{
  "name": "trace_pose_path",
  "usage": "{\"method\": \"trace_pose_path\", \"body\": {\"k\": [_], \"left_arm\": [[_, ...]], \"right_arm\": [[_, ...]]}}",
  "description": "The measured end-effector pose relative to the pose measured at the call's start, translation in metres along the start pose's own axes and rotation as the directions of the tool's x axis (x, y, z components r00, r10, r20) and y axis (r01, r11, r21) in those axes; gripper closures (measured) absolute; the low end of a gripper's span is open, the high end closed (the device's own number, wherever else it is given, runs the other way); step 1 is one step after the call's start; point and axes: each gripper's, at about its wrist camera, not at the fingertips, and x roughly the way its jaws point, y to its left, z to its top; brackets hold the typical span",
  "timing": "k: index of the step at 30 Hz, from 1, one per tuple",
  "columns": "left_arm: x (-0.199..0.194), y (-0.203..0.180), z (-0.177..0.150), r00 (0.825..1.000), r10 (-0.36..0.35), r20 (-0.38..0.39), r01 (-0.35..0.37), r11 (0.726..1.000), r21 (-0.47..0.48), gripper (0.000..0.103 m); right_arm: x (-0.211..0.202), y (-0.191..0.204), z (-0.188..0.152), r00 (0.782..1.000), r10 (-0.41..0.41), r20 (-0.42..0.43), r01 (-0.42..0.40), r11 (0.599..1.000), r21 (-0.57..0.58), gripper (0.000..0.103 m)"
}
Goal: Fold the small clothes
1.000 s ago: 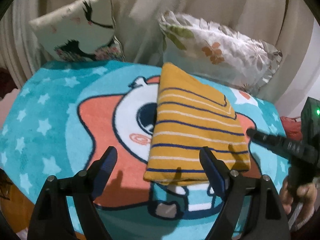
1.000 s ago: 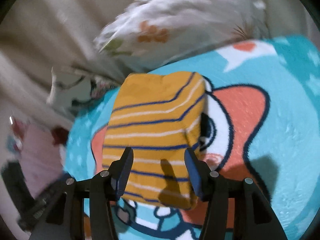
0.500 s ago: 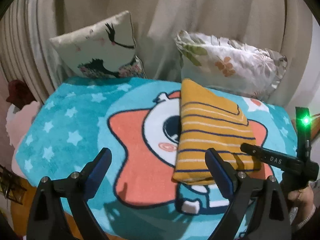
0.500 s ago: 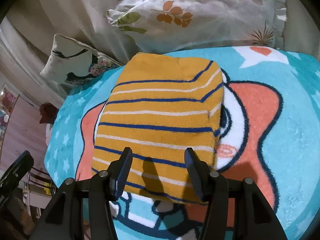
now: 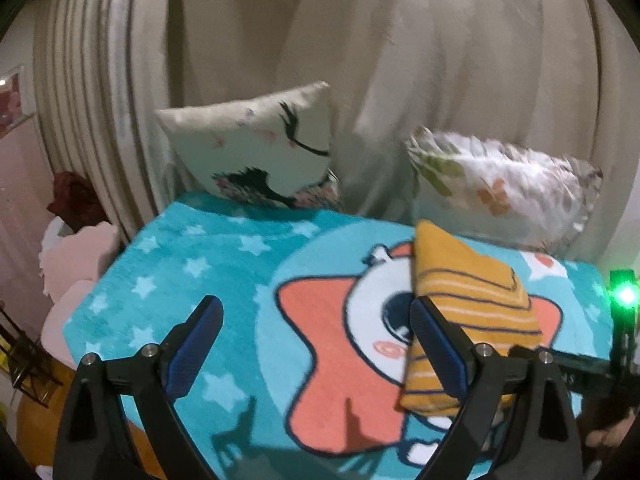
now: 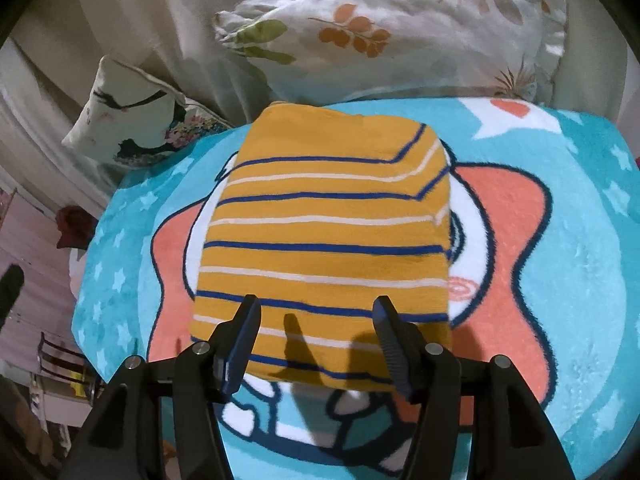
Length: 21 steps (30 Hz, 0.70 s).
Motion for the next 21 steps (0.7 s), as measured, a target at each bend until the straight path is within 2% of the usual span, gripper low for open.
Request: {"method": "trace_pose_path", "body": {"k": [3, 8, 14, 18, 21], "left_arm": [[-0.002, 0.011, 0.002, 0.998, 0.055, 0.037, -0.054, 0.998, -0.017, 0.006], [0.009, 0.027, 0.002, 0.998, 0.001, -0.063, 0.000, 1.000, 0.015, 0.006], [0.019, 0.056, -0.013, 0.984, -0.023, -0.177, 0.015, 0.999, -0.049, 0.006], [0.012, 0.074, -0.017, 0.984, -0.007, -0.175, -0.006, 0.997, -0.076, 0.006], [0.008, 0.083, -0.018, 0.985, -0.022, -0.171, 0.006, 0.996, -0.094, 0.006]], "right_arm": [[0.000, 0.016, -0.002, 1.000, -0.023, -0.002, 0.023, 0.999, -0.027, 0.037], [0.007, 0.037, -0.004, 0.997, -0.070, -0.018, 0.068, 0.994, -0.085, 0.037], [0.020, 0.058, -0.002, 0.996, -0.085, -0.036, 0.081, 0.991, -0.109, 0.037], [0.035, 0.073, 0.005, 0.993, -0.108, -0.040, 0.103, 0.989, -0.110, 0.037], [0.054, 0.073, 0.009, 0.991, -0.122, -0.062, 0.115, 0.989, -0.096, 0.032]]}}
